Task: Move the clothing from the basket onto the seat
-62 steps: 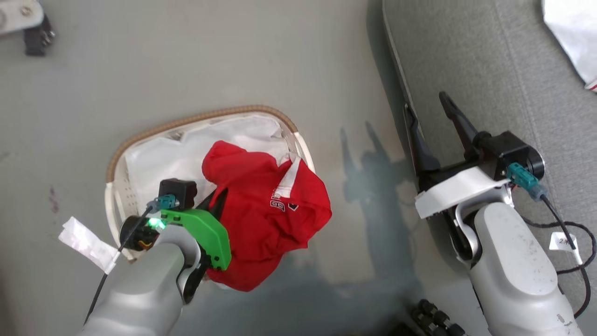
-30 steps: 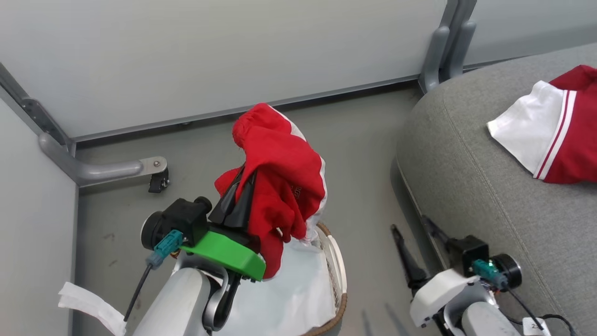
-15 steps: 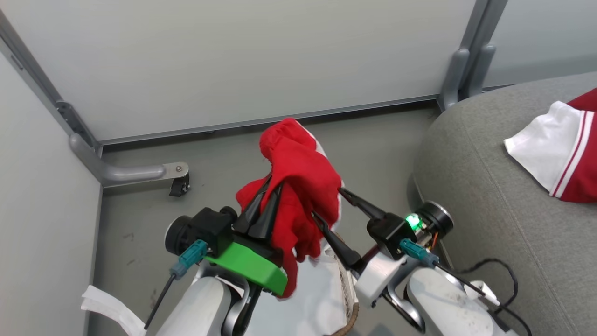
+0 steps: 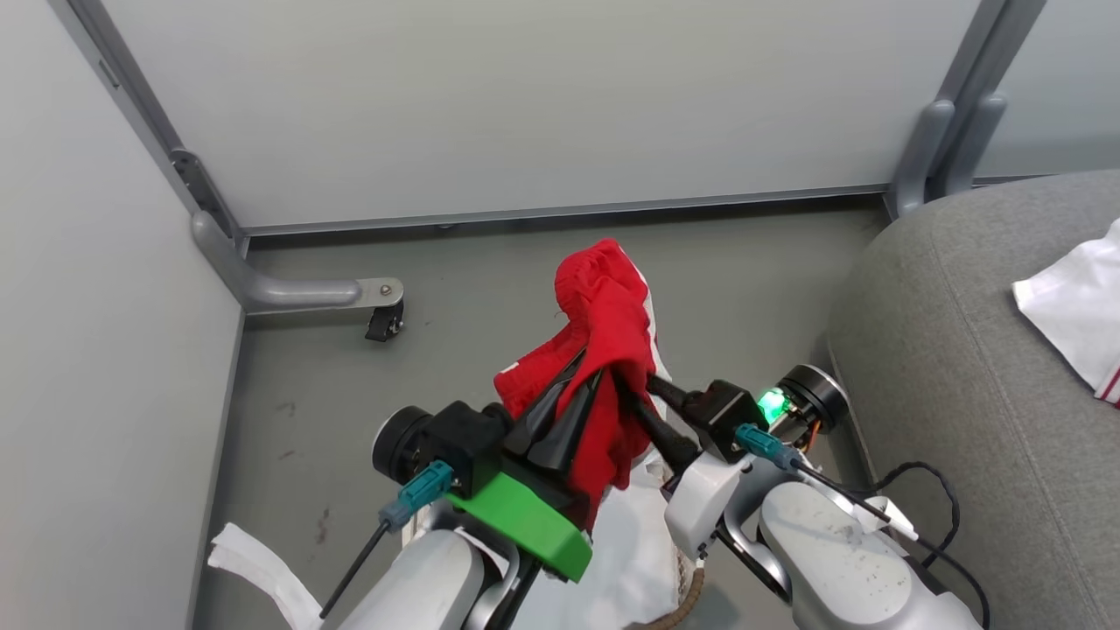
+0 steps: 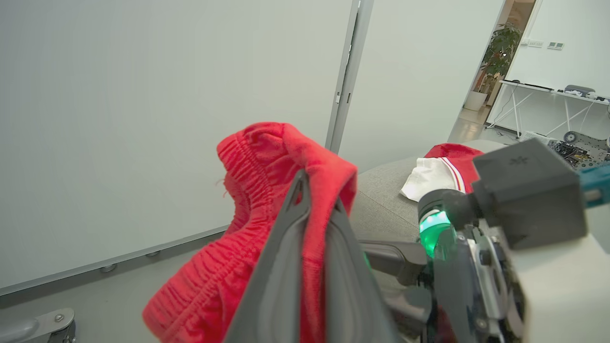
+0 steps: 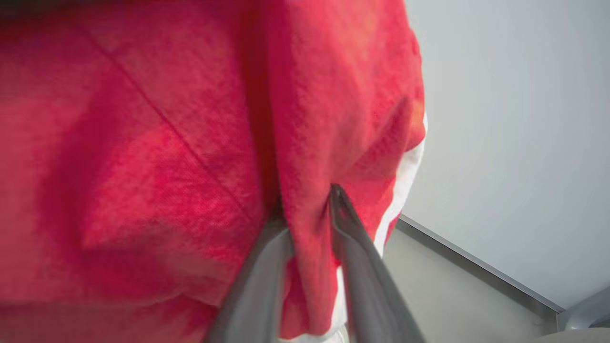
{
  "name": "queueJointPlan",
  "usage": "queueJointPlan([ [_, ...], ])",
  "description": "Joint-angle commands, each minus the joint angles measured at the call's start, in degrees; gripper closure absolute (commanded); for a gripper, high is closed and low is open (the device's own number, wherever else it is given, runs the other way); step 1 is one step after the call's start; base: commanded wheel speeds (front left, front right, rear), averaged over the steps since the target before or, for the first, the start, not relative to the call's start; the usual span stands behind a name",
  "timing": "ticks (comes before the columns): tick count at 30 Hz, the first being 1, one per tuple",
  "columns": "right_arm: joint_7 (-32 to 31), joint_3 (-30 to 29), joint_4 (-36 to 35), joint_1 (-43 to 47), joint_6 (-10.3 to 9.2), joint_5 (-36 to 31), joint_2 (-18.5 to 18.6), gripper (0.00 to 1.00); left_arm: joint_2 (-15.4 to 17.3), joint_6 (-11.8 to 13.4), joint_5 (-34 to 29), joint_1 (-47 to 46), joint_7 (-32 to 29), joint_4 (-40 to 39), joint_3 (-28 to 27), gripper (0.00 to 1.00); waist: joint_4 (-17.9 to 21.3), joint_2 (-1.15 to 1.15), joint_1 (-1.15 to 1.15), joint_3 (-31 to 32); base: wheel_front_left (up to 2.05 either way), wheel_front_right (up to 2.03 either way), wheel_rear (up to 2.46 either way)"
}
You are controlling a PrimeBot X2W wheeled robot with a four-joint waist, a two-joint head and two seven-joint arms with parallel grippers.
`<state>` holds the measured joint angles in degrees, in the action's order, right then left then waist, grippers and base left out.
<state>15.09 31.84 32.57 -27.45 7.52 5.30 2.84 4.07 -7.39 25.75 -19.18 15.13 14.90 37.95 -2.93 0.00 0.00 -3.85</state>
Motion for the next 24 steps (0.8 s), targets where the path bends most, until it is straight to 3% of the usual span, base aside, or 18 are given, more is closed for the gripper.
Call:
queueJointPlan([
  [1, 0.11, 0.06, -0.31, 0.1, -0.06, 0.71, 0.2, 1.0, 0.17, -0.14, 0.62, -0.81, 0.02, 0.05, -0.19, 1.0, -0.5, 0.0, 0.0, -0.25, 0.0, 0.0, 0.0],
  [3, 0.11, -0.57, -0.83, 0.62, -0.06, 1.62, 0.2, 1.0, 0.28, -0.14, 0.48, -0.73, 0.02, 0.28, -0.76, 1.0, -0.56, 0.0, 0.0, -0.31, 0.0, 0.0, 0.0],
  [4, 0.11, -1.15, -1.14, 1.0, -0.06, 1.92, 0.22, 1.0, 0.26, -0.14, 0.33, -0.57, 0.02, 0.35, -1.04, 0.8, -0.47, 0.0, 0.0, -0.33, 0.0, 0.0, 0.0],
  [5, 0.11, -1.7, -1.52, 1.3, -0.06, 2.16, 0.22, 1.0, 0.28, -0.14, 0.24, -0.3, 0.02, 0.56, -1.51, 0.31, -0.27, 0.0, 0.0, -0.35, 0.0, 0.0, 0.0],
  [6, 0.11, -2.49, -1.97, 1.64, -0.06, 2.37, 0.21, 1.0, 0.32, -0.14, -0.01, -0.05, 0.02, 0.65, -2.02, 0.0, 0.07, 0.0, 0.0, -0.38, 0.0, 0.0, 0.0],
  [12, 0.11, -6.95, -4.74, 4.9, -0.07, 3.81, 0.2, 1.0, 0.88, -0.14, -0.73, 1.41, -0.01, 1.59, -3.88, 0.0, 4.56, 0.0, 0.0, -0.54, 0.0, 0.0, 0.0],
  [24, 0.11, -11.01, -9.5, 11.05, -0.06, 5.31, 0.16, 1.0, 1.95, -0.14, -2.47, 3.32, -0.01, 3.22, -6.41, 0.0, 22.32, 0.0, 0.0, -2.19, 0.0, 0.0, 0.0],
])
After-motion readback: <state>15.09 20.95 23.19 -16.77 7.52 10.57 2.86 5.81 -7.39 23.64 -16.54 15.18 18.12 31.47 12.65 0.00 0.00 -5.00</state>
